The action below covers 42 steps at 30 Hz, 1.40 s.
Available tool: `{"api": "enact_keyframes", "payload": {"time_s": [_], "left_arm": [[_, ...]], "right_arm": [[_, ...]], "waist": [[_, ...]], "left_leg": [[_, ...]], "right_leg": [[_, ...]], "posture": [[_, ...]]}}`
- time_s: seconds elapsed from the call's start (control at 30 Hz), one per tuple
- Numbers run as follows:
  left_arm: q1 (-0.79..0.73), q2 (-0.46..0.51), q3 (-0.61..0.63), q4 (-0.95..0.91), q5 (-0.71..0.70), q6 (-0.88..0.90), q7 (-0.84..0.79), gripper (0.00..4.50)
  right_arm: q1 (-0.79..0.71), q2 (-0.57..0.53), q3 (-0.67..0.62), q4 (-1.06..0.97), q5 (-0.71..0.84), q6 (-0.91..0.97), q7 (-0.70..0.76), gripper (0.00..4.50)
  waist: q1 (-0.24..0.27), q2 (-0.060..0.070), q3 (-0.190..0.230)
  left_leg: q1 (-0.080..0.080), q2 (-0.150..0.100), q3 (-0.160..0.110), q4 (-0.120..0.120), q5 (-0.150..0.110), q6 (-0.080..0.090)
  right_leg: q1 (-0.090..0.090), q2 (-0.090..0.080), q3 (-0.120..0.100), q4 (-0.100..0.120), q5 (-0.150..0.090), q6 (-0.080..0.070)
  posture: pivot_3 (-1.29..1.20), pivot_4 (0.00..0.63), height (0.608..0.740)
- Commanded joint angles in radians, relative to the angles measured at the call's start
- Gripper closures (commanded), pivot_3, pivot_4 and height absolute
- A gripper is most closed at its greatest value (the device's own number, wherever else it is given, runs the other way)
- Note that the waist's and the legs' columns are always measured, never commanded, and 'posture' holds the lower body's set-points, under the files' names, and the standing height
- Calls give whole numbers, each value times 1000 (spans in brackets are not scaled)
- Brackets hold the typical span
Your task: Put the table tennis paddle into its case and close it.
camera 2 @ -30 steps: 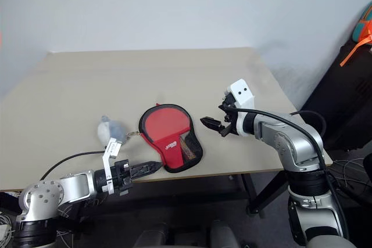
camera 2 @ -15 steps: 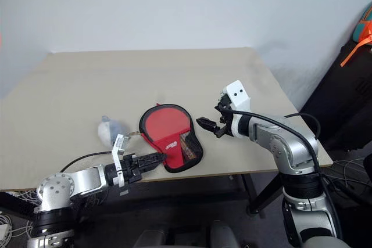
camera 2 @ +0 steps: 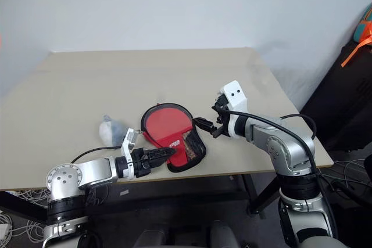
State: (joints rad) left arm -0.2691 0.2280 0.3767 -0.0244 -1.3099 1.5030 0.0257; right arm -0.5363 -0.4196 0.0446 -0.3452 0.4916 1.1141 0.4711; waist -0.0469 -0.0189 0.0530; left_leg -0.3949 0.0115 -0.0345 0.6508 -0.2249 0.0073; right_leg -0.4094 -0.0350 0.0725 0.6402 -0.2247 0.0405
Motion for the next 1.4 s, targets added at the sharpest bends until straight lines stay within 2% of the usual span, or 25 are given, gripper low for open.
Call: {"api": "enact_keyframes", "payload": {"time_s": [0.03, 0.33, 0.67, 1.17, 1.4], "left_arm": [[-24, 31, 13, -4, -67, 46, 24, 39], [7, 146, 3, 18, -196, 79, 74, 39], [29, 83, -108, 20, -358, -78, 264, 39], [6, 173, -300, 49, -642, -350, 615, 39], [-11, 139, -315, 61, -662, -406, 677, 39]], "right_arm": [[-26, 2, -23, -29, 11, -2, -10, 0], [-22, 12, -24, -34, 13, -1, -23, 0], [-11, 33, -20, -55, 17, 5, -42, 0], [-12, 52, -12, -58, 19, 9, -65, 0], [-16, 59, -11, -57, 18, 8, -73, 0]], "waist": [[0, 0, 0], [0, 0, 0], [2, 0, 0], [2, 0, 0], [2, 1, 0]], "left_leg": [[0, 0, 0, 0, 0, 0], [0, 0, 0, -1, 0, 0], [0, 0, 0, -1, 0, 0], [0, -1, 0, -1, 0, 0], [0, -1, 0, -1, 0, -1]], "right_leg": [[0, 0, 0, 0, 0, 0], [-1, 0, 0, 0, -1, -1], [-1, -1, 0, 0, -1, -2], [0, -1, 0, -1, -1, -2], [0, -1, 0, -1, -1, -2]], "posture": [[0, 0, 739], [0, 0, 739], [0, 0, 739], [0, 0, 739], [0, 0, 739]]}}
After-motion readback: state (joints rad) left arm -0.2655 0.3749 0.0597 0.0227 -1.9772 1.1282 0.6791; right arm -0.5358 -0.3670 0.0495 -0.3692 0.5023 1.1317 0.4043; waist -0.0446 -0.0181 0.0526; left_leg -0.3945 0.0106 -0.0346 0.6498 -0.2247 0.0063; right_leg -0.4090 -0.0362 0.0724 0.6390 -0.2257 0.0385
